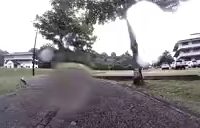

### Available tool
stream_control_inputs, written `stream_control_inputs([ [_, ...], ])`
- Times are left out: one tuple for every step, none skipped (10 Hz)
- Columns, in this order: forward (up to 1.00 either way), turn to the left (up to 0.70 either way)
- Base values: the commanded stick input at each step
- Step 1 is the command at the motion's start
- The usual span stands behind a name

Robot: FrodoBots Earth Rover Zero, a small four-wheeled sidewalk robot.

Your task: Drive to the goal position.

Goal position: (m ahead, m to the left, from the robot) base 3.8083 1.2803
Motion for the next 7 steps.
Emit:
stream_control_inputs([
  [0.7,0.0],
  [0.7,0.0],
  [0.7,0.0],
  [0.7,0.0],
  [0.7,0.0],
  [0.7,0.0],
  [0.7,0.0],
])
